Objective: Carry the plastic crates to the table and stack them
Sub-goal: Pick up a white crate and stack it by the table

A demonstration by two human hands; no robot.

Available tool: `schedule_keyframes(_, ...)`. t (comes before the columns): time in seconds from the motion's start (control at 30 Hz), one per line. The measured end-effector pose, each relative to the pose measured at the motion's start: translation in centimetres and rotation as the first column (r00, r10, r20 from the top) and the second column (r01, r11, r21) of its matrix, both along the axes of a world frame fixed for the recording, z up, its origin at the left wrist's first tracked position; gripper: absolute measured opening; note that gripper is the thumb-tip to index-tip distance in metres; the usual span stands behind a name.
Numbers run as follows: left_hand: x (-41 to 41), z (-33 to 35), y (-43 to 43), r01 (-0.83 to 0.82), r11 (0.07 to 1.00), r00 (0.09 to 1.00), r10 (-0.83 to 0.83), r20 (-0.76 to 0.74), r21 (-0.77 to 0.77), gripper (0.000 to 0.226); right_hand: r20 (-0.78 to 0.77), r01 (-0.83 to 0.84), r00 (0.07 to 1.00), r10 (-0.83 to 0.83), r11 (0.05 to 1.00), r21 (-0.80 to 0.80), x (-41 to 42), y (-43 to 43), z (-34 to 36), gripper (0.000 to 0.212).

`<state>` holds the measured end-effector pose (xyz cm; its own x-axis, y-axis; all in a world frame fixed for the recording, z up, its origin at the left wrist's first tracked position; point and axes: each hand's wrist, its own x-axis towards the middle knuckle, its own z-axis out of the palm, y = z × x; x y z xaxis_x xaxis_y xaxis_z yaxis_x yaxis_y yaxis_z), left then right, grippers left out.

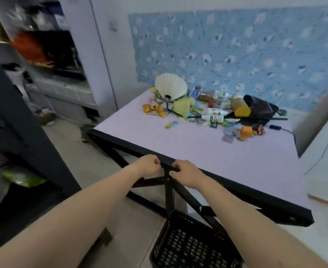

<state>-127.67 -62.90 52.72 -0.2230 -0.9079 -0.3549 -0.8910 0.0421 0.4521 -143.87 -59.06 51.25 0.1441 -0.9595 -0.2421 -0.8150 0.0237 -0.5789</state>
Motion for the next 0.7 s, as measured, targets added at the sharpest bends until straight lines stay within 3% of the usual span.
schedule_keyframes(0.17,8.3,15.5,5.2,-0.125,0.959,0.99,0.136,0.028,-0.254,0.042,-0.033,-0.157,0.988,0.154,0.961,-0.226,8.6,1.9,15.5,0.046)
schedule_keyframes(0.37,23.7,28.8,17.8,-0.283,0.872,0.944,0.327,0.045,-0.399,0.034,-0.012,-0.353,0.925,0.379,0.851,-0.389,22.8,9.5,30.1,0.035)
schedule_keyframes(0.53,37.2,34.1,32.4,-0.476,0.749,0.84,0.542,0.013,-0.461,0.035,0.034,-0.494,0.823,0.567,0.745,-0.449,36.0,19.3,35.6,0.042)
schedule_keyframes(0.7,49.3,35.5,47.1,-0.659,0.559,0.656,0.754,-0.022,-0.503,0.036,-0.006,-0.677,0.652,0.758,0.579,-0.454,50.4,30.0,36.2,0.049)
